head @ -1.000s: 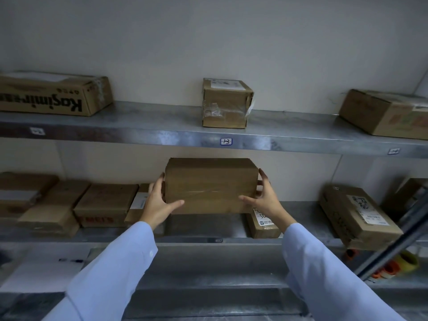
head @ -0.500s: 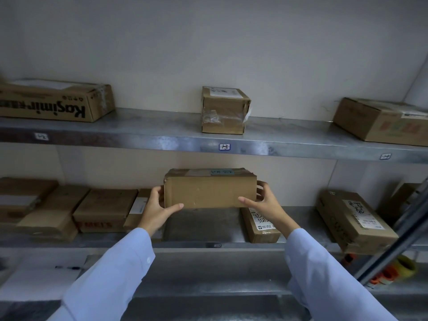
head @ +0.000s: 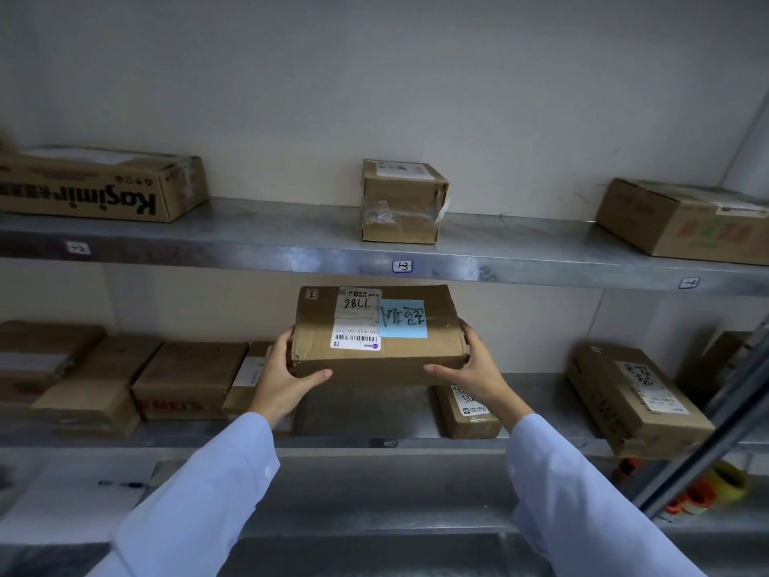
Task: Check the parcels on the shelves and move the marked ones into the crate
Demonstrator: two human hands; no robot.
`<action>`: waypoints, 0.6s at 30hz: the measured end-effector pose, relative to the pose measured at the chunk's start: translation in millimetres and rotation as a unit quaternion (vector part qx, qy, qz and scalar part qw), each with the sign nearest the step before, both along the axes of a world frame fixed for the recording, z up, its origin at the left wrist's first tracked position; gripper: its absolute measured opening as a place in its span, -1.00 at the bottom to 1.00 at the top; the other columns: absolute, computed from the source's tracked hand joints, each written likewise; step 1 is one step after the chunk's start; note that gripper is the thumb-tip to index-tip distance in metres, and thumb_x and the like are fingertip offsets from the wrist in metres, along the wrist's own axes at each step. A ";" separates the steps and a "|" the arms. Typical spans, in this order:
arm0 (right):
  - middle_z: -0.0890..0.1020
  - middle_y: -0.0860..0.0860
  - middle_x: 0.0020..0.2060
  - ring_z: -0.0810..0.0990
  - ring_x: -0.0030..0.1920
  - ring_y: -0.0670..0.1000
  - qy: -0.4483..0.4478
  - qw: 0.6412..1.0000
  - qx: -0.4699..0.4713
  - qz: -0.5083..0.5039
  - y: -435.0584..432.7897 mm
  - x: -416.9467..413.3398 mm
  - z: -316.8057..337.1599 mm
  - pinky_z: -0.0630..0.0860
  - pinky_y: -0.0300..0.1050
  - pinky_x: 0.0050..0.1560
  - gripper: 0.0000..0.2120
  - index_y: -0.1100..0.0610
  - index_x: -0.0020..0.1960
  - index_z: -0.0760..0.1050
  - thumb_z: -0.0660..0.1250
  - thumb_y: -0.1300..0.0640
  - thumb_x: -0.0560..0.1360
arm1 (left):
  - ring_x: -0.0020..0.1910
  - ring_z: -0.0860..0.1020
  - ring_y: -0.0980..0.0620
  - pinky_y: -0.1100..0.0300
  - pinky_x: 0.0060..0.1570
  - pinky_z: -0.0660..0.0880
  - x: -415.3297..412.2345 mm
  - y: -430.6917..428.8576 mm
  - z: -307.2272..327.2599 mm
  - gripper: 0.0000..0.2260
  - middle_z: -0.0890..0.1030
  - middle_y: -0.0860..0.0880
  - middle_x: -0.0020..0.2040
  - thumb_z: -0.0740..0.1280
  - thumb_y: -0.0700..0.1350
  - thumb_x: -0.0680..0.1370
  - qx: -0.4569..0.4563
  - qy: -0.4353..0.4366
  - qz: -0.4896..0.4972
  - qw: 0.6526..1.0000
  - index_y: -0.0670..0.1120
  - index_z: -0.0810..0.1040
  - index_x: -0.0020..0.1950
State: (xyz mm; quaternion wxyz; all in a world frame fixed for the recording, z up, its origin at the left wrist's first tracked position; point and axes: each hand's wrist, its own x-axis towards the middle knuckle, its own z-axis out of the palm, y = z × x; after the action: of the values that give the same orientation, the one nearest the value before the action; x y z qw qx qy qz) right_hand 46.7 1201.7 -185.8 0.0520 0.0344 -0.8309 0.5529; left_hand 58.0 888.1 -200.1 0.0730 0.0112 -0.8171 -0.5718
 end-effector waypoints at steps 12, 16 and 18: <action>0.43 -0.03 0.40 0.48 0.31 -0.02 -0.042 0.998 0.000 0.046 1.3 8.7 8.7 0.51 0.03 0.30 -0.12 -0.04 0.46 0.25 0.61 -0.01 0.26 | 0.38 0.33 -0.02 0.04 0.30 0.31 -6.3 -17.4 8.4 -0.24 0.40 -0.01 0.38 0.57 -0.11 0.39 0.013 0.011 0.011 1.000 0.03 0.24 0.48; 0.49 -0.07 0.36 0.55 0.25 -0.03 -0.055 0.995 -0.013 0.087 7.6 11.7 11.3 0.53 -0.01 0.28 -0.16 -0.07 0.44 0.32 0.61 -0.03 0.24 | 0.35 0.39 0.00 -0.02 0.37 0.34 -14.6 -39.1 7.6 -0.24 0.46 0.02 0.33 0.61 -0.11 0.32 0.028 -0.011 0.006 1.000 0.05 0.30 0.42; 0.53 -0.07 0.33 0.57 0.23 -0.02 -0.058 0.993 -0.024 0.097 9.7 13.5 11.9 0.53 -0.01 0.27 -0.21 -0.08 0.41 0.36 0.59 0.01 0.25 | 0.33 0.42 0.02 -0.01 0.37 0.35 -15.8 -45.5 6.8 -0.26 0.49 0.02 0.30 0.62 -0.14 0.31 0.041 -0.015 0.002 0.999 0.06 0.34 0.38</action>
State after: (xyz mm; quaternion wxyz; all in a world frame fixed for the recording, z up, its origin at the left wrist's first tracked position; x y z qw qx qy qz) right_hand 60.3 1211.4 -173.9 -0.0491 0.0813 -0.8120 0.5759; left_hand 42.2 842.7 -193.3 0.0613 0.0240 -0.7941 -0.6042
